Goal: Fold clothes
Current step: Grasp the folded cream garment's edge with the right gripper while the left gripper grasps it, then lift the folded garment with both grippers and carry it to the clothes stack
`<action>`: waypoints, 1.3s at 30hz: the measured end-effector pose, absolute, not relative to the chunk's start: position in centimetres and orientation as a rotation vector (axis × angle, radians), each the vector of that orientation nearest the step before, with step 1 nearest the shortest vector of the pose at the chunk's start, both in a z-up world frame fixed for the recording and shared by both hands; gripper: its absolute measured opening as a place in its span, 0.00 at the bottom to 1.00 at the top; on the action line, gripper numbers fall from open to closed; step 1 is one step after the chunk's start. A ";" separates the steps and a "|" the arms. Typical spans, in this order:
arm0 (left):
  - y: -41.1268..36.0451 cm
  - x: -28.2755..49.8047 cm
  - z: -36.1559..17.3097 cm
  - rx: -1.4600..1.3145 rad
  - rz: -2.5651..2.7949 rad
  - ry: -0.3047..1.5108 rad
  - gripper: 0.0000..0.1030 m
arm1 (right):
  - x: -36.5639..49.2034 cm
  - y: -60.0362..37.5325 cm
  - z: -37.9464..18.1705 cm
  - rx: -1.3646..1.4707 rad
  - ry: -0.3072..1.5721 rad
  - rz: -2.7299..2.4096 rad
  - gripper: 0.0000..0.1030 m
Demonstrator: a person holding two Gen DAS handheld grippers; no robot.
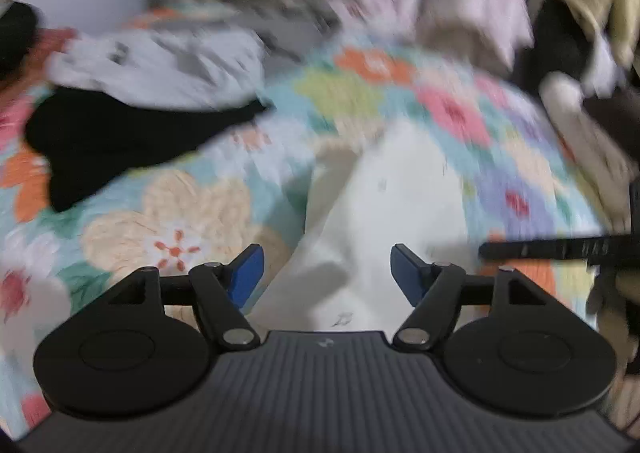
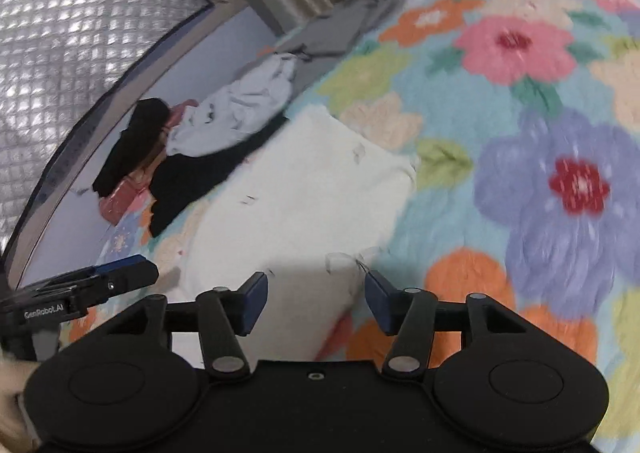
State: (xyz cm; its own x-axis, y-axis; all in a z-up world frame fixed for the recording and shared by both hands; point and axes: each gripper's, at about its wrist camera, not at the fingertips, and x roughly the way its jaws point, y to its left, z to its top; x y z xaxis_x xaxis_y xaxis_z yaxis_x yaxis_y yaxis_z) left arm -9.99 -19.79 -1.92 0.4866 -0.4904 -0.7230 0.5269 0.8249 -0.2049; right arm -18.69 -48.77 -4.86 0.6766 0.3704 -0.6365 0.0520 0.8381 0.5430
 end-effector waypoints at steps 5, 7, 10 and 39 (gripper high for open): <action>-18.4 -6.6 -5.9 -0.043 -0.706 1.031 0.68 | -18.6 -48.8 -7.6 0.729 0.874 0.236 0.59; -17.7 -6.3 -6.8 -0.135 -0.693 1.071 0.67 | -19.0 -48.3 -9.2 0.846 0.907 0.285 0.60; -17.4 -6.4 -7.3 -0.208 -0.727 1.084 0.64 | -20.1 -47.5 -10.4 0.936 0.871 0.265 0.61; -26.6 -14.1 4.2 -0.380 -1.063 0.837 0.33 | -29.5 -51.6 4.2 0.824 0.436 0.207 0.19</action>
State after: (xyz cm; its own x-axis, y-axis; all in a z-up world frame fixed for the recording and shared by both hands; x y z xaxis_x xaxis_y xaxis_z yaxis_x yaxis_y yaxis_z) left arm -14.09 -26.63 4.22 0.2257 -0.8804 -0.4170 0.6113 0.4613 -0.6431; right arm -29.50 -51.62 4.20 0.8920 0.3434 -0.2941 -0.0102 0.6656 0.7462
